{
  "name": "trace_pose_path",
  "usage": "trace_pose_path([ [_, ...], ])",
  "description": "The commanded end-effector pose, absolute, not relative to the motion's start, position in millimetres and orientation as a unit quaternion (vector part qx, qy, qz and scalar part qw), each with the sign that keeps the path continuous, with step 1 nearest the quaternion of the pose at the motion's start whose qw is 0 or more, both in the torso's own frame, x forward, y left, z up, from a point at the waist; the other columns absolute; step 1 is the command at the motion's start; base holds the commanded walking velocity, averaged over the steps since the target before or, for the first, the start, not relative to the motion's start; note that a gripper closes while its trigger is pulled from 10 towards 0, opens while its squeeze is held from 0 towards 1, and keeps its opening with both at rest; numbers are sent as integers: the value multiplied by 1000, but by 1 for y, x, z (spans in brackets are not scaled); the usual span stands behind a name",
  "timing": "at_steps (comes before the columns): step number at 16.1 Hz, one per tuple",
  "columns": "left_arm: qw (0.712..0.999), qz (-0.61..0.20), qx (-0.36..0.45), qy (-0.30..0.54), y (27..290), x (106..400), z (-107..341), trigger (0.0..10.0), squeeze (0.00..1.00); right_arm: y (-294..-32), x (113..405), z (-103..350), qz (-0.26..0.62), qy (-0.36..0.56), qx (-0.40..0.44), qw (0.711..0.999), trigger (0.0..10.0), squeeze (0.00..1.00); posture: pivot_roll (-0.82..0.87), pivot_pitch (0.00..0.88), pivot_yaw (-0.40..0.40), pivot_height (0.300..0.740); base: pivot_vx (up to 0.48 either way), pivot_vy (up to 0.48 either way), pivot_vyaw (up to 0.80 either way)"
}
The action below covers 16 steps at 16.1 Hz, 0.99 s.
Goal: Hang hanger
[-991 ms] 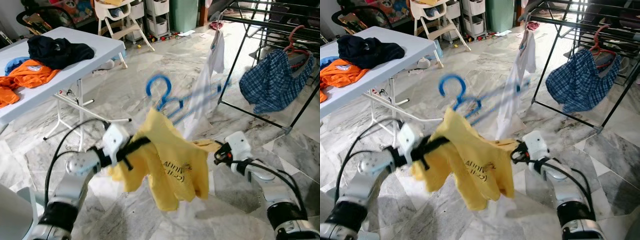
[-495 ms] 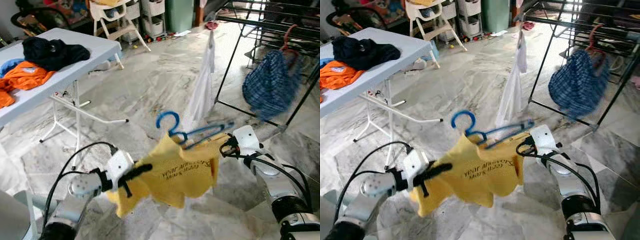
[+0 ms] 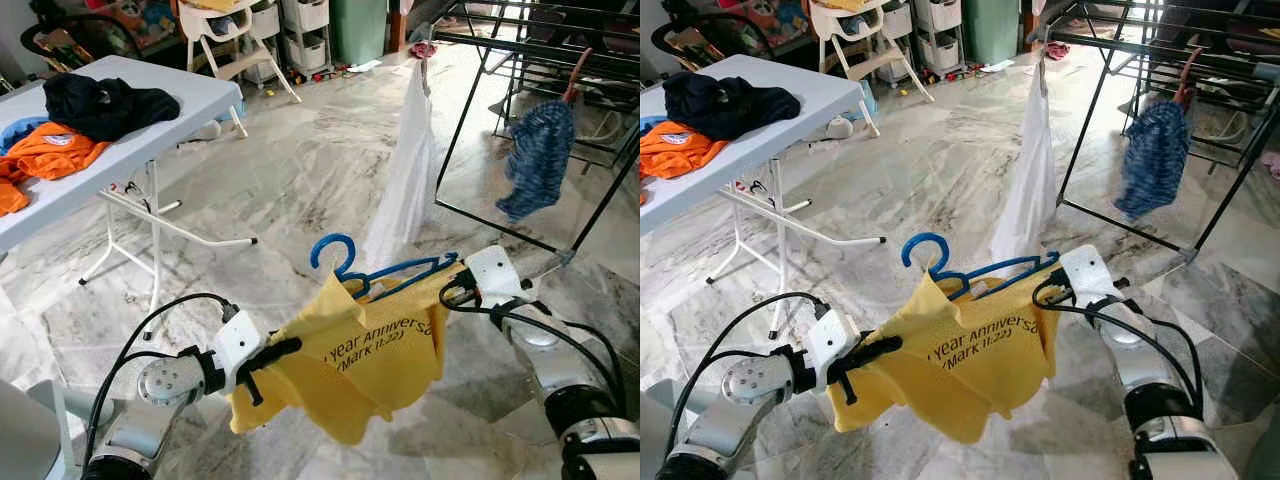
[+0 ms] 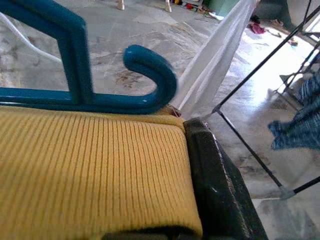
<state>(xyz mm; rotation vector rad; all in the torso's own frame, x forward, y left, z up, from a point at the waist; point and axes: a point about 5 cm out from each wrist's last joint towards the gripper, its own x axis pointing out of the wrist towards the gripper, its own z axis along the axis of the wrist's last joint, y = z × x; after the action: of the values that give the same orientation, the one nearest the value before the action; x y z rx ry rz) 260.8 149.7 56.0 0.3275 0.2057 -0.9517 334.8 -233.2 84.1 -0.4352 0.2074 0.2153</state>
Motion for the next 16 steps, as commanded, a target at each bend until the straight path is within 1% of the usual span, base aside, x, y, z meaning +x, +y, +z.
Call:
trace_pose_path([
  [1, 874, -441, 167, 121, 160, 258, 51, 0, 0, -246, 343, 104, 71, 74, -228, 968, 0, 0, -141, 52, 110, 740, 0, 0, 0],
  [3, 871, -445, 161, 127, 161, 255, 50, 0, 0, -250, 345, 108, 62, 70, -241, 966, 0, 0, -142, 53, 109, 740, 0, 0, 0],
  [5, 855, -465, 171, 157, 163, 249, 44, 0, 0, -255, 349, 116, 43, 58, -256, 964, 0, 0, -143, 52, 110, 740, 0, 0, 0],
  [8, 847, -467, 179, 181, 166, 247, 39, 0, 0, -258, 352, 123, 33, 46, -268, 962, 0, 0, -142, 51, 113, 740, 0, 0, 0],
  [10, 845, -464, 184, 188, 167, 248, 39, 0, 0, -258, 354, 126, 32, 40, -275, 960, 0, 0, -140, 48, 115, 740, 0, 0, 0],
  [11, 852, -453, 184, 186, 169, 251, 40, 0, 0, -257, 355, 128, 31, 37, -277, 960, 0, 0, -140, 47, 116, 740, 0, 0, 0],
  [13, 846, -460, 190, 193, 170, 250, 39, 0, 0, -258, 357, 132, 27, 31, -281, 959, 0, 0, -141, 45, 117, 740, 0, 0, 0],
  [16, 848, -461, 186, 184, 170, 251, 41, 0, 0, -261, 359, 140, 16, 21, -296, 955, 0, 0, -142, 44, 116, 740, 0, 0, 0],
])
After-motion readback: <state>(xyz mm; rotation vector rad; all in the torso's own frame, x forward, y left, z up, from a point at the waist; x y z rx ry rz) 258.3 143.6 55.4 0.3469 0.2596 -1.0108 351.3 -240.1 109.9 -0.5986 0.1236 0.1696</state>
